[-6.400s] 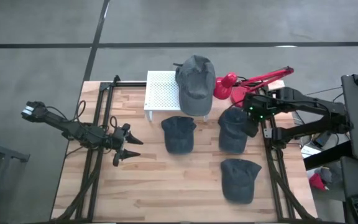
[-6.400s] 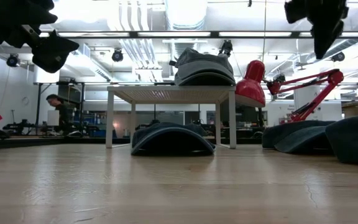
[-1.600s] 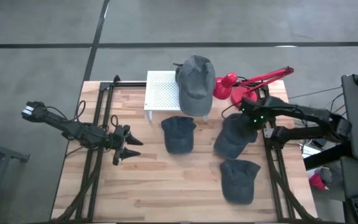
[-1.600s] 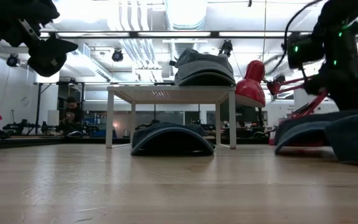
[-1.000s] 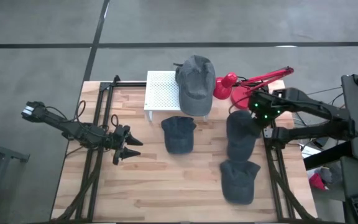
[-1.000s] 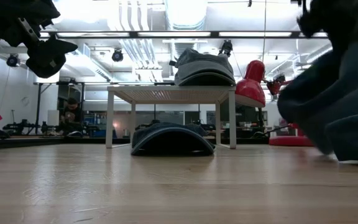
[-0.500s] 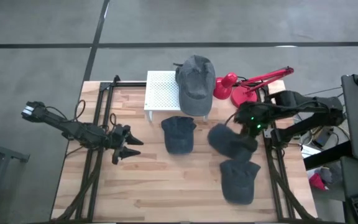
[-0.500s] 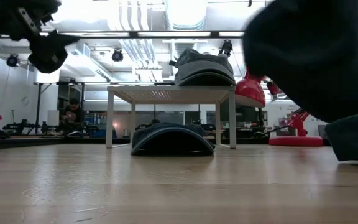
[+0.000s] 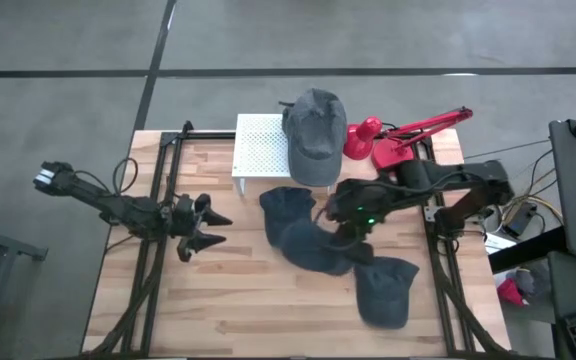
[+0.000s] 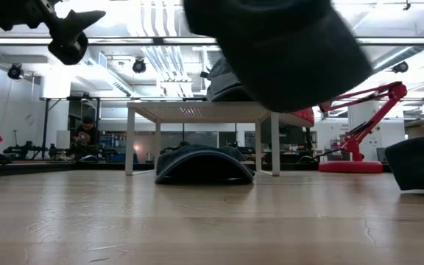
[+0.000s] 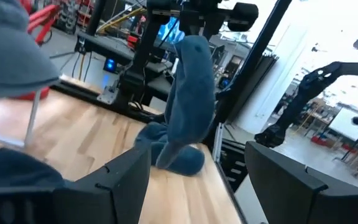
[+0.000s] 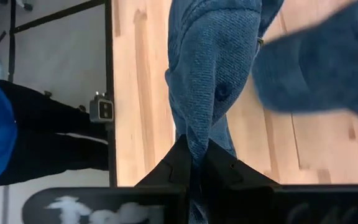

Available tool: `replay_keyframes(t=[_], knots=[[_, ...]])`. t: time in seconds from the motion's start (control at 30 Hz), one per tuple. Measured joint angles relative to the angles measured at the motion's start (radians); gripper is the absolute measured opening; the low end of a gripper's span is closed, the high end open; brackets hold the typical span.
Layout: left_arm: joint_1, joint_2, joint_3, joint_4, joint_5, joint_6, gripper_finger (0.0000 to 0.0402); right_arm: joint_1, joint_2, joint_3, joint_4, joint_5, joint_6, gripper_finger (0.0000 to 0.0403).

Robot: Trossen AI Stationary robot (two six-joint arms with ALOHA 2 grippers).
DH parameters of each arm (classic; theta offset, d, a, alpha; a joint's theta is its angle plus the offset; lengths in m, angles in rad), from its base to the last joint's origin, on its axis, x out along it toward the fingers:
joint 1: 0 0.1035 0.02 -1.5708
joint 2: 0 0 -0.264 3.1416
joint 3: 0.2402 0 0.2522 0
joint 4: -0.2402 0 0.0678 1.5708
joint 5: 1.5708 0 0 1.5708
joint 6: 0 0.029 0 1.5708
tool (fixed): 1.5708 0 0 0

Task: Pick & Place hat
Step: Put the top right blue cap on the shelf

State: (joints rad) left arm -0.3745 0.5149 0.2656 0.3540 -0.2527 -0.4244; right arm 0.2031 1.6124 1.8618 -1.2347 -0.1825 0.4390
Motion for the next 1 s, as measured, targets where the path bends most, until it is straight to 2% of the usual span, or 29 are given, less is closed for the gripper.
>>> replay_keyframes(t=[0.27,0.43,0.73,1.0], knots=[[0.0,0.107,0.139,-0.008,-0.003,0.182,0.0261,-0.003,0.187,0.234,-0.01,-0.001,-0.121,0.0012],[0.0,0.189,0.266,-0.093,-0.006,0.294,0.0261,-0.02,0.262,0.334,-0.016,-0.001,-0.134,0.0012],[0.0,0.344,0.563,-0.451,-0.046,0.344,0.0261,-0.061,0.332,0.392,-0.009,0.002,-0.158,0.0012],[0.0,0.462,0.726,-0.624,-0.09,0.344,0.0261,-0.07,0.351,0.389,-0.001,0.006,-0.17,0.0012]])
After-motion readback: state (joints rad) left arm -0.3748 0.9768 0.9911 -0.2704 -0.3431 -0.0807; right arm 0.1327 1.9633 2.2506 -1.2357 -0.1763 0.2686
